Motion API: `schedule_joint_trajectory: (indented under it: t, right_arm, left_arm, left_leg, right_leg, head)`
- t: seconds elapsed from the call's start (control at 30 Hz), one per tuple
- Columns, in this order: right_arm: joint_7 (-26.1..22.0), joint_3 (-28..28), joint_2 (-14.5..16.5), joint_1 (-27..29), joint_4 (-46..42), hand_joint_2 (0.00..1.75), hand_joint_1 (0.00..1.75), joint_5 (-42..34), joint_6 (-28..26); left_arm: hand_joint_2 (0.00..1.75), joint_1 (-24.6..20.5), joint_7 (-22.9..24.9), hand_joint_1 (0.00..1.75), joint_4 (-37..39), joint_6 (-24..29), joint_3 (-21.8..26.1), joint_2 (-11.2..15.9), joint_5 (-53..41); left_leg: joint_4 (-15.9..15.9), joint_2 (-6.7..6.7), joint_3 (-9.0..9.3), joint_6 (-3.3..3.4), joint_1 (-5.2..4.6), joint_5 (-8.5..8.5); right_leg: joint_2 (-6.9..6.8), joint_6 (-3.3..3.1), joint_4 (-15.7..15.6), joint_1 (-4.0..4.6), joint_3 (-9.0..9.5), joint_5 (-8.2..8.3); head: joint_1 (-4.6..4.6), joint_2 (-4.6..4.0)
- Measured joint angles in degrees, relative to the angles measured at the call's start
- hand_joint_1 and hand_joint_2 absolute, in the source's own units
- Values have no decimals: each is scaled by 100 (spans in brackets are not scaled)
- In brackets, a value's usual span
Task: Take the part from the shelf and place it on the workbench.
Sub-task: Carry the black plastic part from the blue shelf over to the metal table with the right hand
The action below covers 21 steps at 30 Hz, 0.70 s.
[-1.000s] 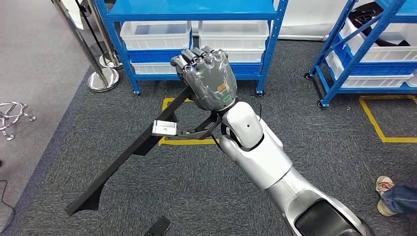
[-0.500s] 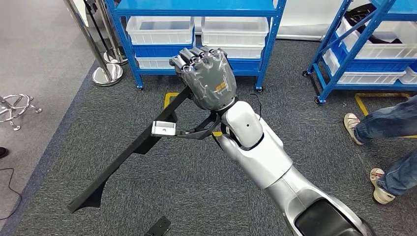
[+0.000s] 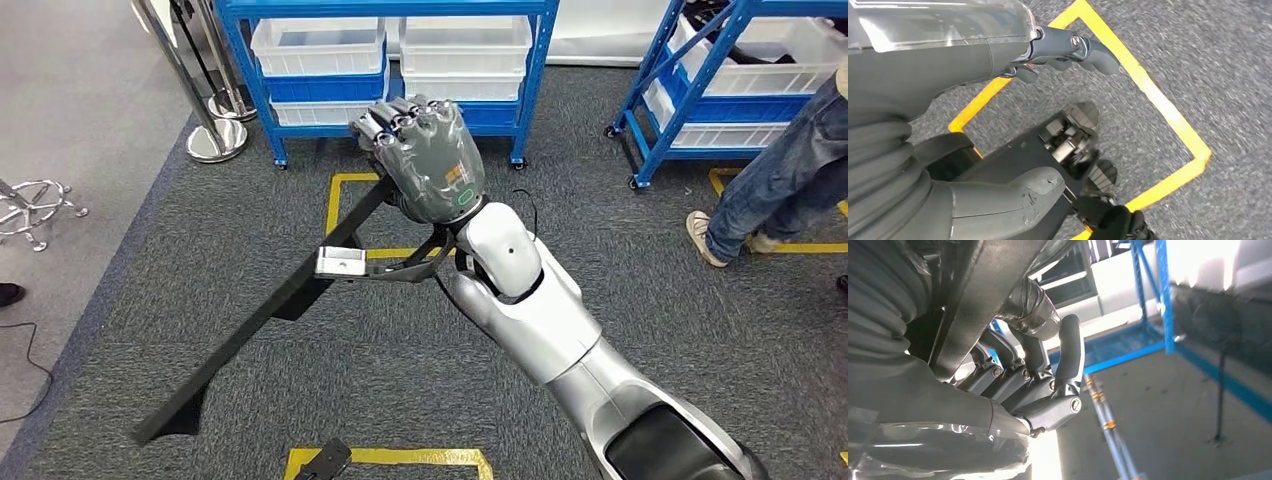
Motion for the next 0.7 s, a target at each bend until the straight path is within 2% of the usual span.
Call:
schedule_joint_trajectory:
  t: [0.03, 0.1, 0.13, 0.17, 0.2, 0.23, 0.3, 0.33, 0.37, 0.47, 0.5, 0.53, 0.6, 0.63, 0.67, 0.7]
  right_arm:
    - [-39, 18, -16, 0, -15, 175, 175, 4, 65]
    - [-69, 69, -32, 3, -35, 175, 175, 40, 121]
    - [-76, 95, -37, 9, -41, 175, 175, 60, 131]
    - [-78, 116, -44, 15, -43, 175, 175, 76, 135]
    - [-79, 136, -53, 20, -43, 175, 175, 86, 136]
    - [-82, 153, -63, 23, -45, 175, 175, 93, 137]
    - [-87, 180, -77, 21, -62, 175, 175, 99, 137]
    - [-88, 190, -81, 16, -75, 175, 175, 99, 137]
    - [-88, 199, -83, 11, -88, 175, 175, 98, 137]
    - [-88, 218, -92, 2, -108, 175, 175, 97, 137]
    - [-88, 220, -98, -2, -112, 175, 175, 97, 137]
    - [-88, 222, -107, -4, -118, 175, 175, 97, 137]
    - [-87, 225, -126, 0, -127, 175, 175, 96, 138]
    - [-87, 229, -138, 8, -130, 175, 175, 93, 151]
    - [-89, 239, -152, 15, -130, 175, 175, 92, 177]
    - [-96, 256, -166, 18, -130, 175, 175, 81, 208]
  left_arm:
    - [175, 2, -24, 0, 0, 11, 0, 0, 3]
    - [175, 5, -48, 0, 0, 24, 2, 10, 20]
    - [175, 6, -53, 0, 0, 29, 3, 17, 33]
    - [175, 8, -57, 0, 0, 32, 4, 26, 44]
    - [175, 11, -60, 0, 0, 33, 5, 32, 53]
    - [175, 13, -63, 0, 0, 33, 6, 36, 59]
    - [175, 8, -67, 0, 0, 34, 7, 47, 64]
    - [175, 0, -71, 0, 0, 36, 8, 53, 65]
    - [175, -6, -74, 0, 0, 37, 8, 60, 66]
    - [175, -10, -80, 0, 0, 38, 13, 72, 66]
    - [175, -12, -81, 0, 0, 38, 15, 73, 66]
    - [175, -13, -83, 0, 0, 38, 17, 71, 66]
    - [175, -11, -84, 0, 0, 38, 19, 66, 66]
    - [175, -7, -84, 0, 0, 39, 21, 64, 66]
    - [175, -1, -88, 0, 0, 42, 25, 64, 66]
    - [175, 4, -100, 0, 0, 46, 30, 63, 67]
  left_leg:
    - [214, -4, -95, -20, 9, -182]
    - [961, -6, -355, -41, 9, -667]
    - [1315, -6, -459, -46, 9, -837]
    - [1500, -7, -473, -41, 6, -896]
    - [1469, -9, -373, -24, 1, -855]
    - [1223, -12, -161, 3, -10, -743]
    - [420, -15, 415, 89, -54, -549]
    - [119, -15, 613, 127, -82, -498]
    - [-66, -15, 723, 162, -106, -491]
    - [-205, -7, 749, 238, -109, -426]
    - [-246, -1, 748, 265, -93, -384]
    - [-285, 5, 743, 293, -75, -344]
    - [-296, 12, 697, 324, -66, -301]
    - [-282, 12, 666, 326, -64, -290]
    - [-261, 12, 636, 322, -60, -283]
    - [-232, 12, 608, 314, -53, -281]
  right_leg:
    - [-10, -43, -23, -11, -36, 58]
    - [-15, -86, -20, 3, -144, 146]
    - [-15, -93, -10, 16, -202, 181]
    - [-14, -97, 3, 31, -257, 214]
    - [-13, -97, 15, 45, -302, 242]
    - [-12, -95, 25, 56, -336, 265]
    - [-11, -80, 40, 68, -375, 303]
    - [-13, -60, 41, 67, -384, 322]
    - [-16, -35, 40, 63, -391, 342]
    - [-20, 62, 41, 58, -408, 373]
    - [-15, 93, 129, 59, -451, 300]
    - [-9, 122, 322, 54, -538, 159]
    - [0, 170, 988, 25, -829, -238]
    - [0, 191, 1317, 4, -969, -378]
    - [-2, 212, 1508, -18, -1040, -423]
    - [-4, 232, 1499, -41, -1013, -363]
  head:
    - [-1, 0]
    - [-1, 0]
    - [-1, 0]
    - [-1, 0]
    - [-1, 0]
    - [-1, 0]
    - [0, 0]
    - [0, 0]
    - [0, 0]
    - [-1, 0]
    - [2, 0]
    - [2, 0]
    - [3, 0]
    - [2, 0]
    - [2, 0]
    - [2, 0]
